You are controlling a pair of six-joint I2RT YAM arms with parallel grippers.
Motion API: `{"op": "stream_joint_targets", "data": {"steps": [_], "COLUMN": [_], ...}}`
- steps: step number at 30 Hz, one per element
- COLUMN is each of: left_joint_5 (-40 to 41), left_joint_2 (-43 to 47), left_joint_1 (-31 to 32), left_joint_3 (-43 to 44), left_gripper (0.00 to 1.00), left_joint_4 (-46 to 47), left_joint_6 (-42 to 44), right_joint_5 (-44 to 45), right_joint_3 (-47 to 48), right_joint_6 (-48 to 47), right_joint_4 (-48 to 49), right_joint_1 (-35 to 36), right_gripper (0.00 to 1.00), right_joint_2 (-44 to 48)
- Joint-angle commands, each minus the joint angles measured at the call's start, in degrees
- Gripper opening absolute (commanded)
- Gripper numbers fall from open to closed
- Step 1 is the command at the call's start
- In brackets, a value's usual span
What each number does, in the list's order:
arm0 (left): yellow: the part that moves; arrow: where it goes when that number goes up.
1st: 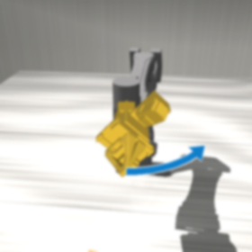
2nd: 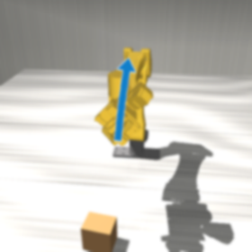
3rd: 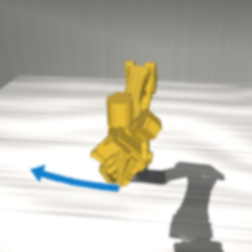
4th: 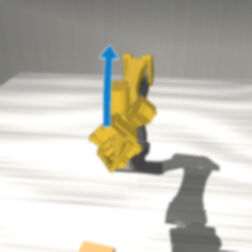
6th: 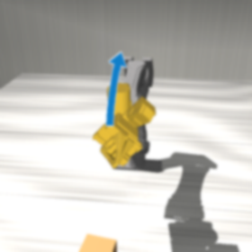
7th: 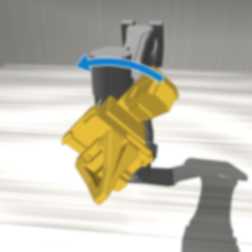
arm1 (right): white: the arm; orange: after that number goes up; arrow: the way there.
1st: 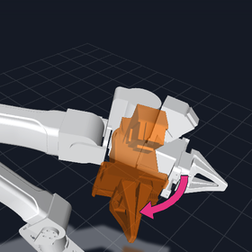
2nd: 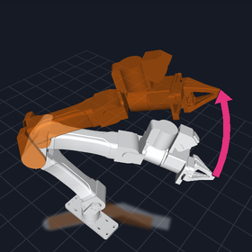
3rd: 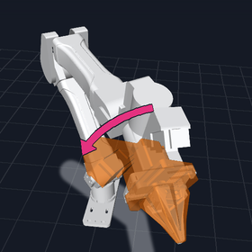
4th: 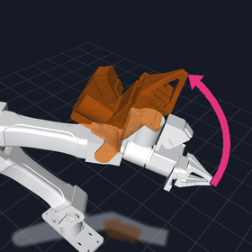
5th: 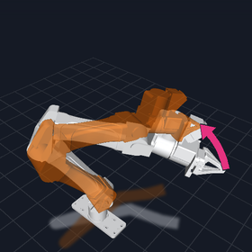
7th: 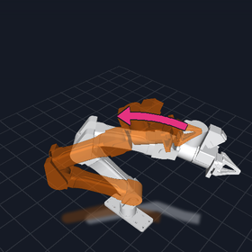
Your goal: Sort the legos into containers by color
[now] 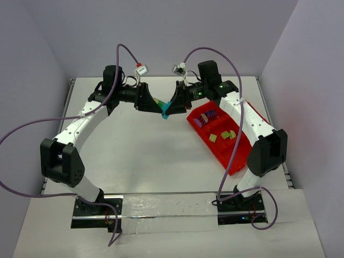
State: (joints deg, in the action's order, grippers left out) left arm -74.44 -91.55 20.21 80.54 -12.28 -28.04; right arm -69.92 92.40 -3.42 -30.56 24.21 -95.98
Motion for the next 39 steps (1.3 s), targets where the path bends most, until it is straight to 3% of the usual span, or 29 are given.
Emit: {"op": "stream_joint_targets", "data": {"steps": [1, 3, 5, 7, 14, 20, 23, 31, 36, 39], "left_joint_5": [-0.7, -0.4, 0.1, 0.6, 2.0, 3.4, 3.7, 4.8, 5.7, 6.1], "left_joint_2": [0.0, 0.1, 0.2, 0.1, 1.1, 3.9, 4.4, 4.0, 3.3, 2.5], "left_joint_1": [0.4, 0.4, 0.4, 0.3, -0.5, -5.9, -6.8, -6.8, -6.8, -6.8], "left_joint_3": [2.5, 2.3, 2.1, 2.2, 2.1, -2.2, -2.4, -2.5, -1.2, -0.2], "left_gripper": [0.53, 0.42, 0.17, 0.0, 0.0, 0.0, 0.0, 0.0, 0.0, 0.0], "left_joint_4": [4.4, 5.1, 5.7, 5.8, 3.7, 5.5, 3.8, 3.2, 1.1, -0.7], "left_joint_6": [-1.0, -1.7, -2.3, -2.4, -1.0, -3.0, -2.0, -1.9, -0.9, 0.2], "right_joint_5": [-1.7, -1.4, -1.1, -0.8, 1.9, 12.1, 21.4, 66.1, 79.4, 81.4], "right_joint_3": [3.1, 3.2, 3.2, 3.2, 2.2, 0.0, -1.2, -12.8, -15.5, -12.0], "right_joint_6": [-0.1, -0.2, -0.5, -1.1, -2.6, -1.0, 2.2, 21.2, 22.5, 21.2], "right_joint_4": [-0.4, -0.7, -1.3, -2.2, -4.0, -4.7, -4.1, 8.2, 14.1, 13.4], "right_joint_1": [0.8, 1.0, 1.0, 1.0, 0.3, -5.4, -10.0, -19.7, -22.6, -23.5], "right_gripper": [0.0, 0.0, 0.0, 0.0, 0.0, 0.0, 0.0, 0.0, 0.0, 0.0], "right_joint_2": [0.1, -0.1, -0.4, -0.6, -0.4, 1.7, 2.8, 9.1, 9.1, 4.2]}}
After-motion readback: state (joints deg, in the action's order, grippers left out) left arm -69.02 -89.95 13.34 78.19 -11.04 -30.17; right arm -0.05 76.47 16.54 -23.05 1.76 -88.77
